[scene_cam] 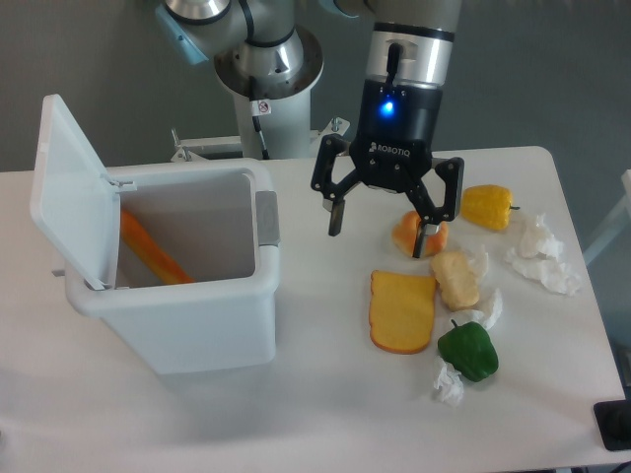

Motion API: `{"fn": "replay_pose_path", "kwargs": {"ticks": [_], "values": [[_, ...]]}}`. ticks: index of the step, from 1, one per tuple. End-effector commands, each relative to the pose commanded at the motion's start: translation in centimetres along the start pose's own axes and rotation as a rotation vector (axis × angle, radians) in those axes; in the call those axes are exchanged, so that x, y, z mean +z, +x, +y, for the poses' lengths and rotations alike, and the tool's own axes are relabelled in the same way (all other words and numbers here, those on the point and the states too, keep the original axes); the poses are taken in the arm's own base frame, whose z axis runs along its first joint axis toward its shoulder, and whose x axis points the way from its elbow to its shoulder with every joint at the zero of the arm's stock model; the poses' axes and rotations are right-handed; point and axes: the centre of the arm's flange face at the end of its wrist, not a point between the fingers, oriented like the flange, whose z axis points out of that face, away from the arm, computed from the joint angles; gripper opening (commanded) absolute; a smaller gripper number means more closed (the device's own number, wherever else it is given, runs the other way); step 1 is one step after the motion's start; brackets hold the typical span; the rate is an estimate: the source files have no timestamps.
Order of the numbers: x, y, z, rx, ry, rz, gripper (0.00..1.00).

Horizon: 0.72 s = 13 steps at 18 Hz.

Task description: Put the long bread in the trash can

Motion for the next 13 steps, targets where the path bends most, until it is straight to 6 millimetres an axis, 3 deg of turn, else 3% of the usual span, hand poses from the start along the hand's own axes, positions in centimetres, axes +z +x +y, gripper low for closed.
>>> {"fn": "replay_pose_path", "kwargs": {"ticks": [2, 8, 13], "values": [[0.0, 0.2, 0.8, 0.028, -0.084, -0.004, 1.00], [-2.7, 0.9, 4.4, 0.139, -0.233, 0.026, 1.00], [-3.4, 1.6, 5.3, 0.137, -0.242, 0.021, 1.00]]}}
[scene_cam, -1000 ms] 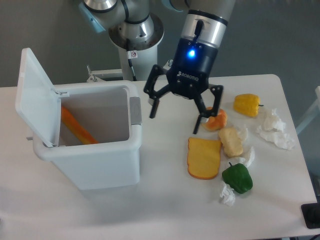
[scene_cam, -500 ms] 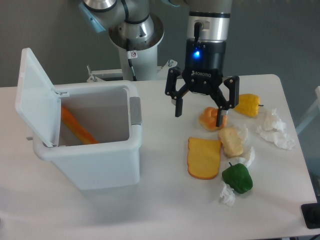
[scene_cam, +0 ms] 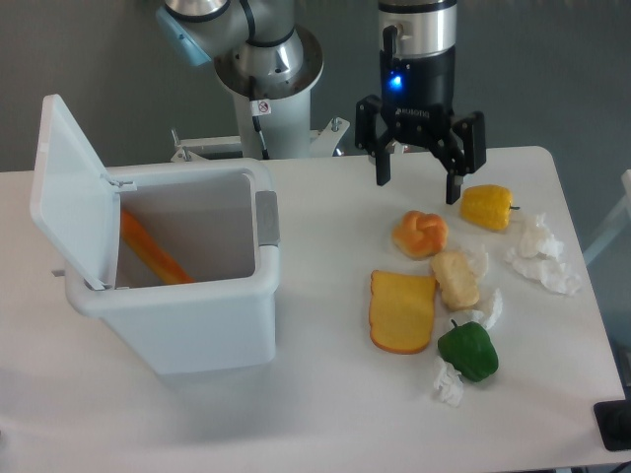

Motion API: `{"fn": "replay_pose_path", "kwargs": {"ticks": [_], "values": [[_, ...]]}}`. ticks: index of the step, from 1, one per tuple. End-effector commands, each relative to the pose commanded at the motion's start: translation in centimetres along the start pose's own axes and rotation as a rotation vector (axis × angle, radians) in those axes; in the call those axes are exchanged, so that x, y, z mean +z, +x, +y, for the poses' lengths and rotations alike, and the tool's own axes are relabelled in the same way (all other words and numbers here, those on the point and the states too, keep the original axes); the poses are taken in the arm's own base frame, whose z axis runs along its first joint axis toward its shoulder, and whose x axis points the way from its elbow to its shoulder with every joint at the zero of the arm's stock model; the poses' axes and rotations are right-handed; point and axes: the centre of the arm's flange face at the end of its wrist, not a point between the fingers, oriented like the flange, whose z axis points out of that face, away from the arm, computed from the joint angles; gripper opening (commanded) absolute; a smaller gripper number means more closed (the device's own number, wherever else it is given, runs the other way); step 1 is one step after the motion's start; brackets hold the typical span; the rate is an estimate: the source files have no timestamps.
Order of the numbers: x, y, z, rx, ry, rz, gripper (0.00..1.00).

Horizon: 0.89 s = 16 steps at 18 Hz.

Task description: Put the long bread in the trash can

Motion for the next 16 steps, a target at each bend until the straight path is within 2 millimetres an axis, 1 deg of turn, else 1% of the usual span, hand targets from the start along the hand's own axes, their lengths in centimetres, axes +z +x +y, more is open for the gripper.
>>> {"fn": "replay_pose_path", "kwargs": {"ticks": [3, 5, 16], "values": [[-0.11, 0.35, 0.65, -0.009, -0.006, 0.003, 1.00], [-0.07, 0.20, 1.01, -0.016, -0.008, 0.002, 1.00], [-0.42, 0.23, 1.08, -0.020, -0.005, -0.001, 1.00]]}}
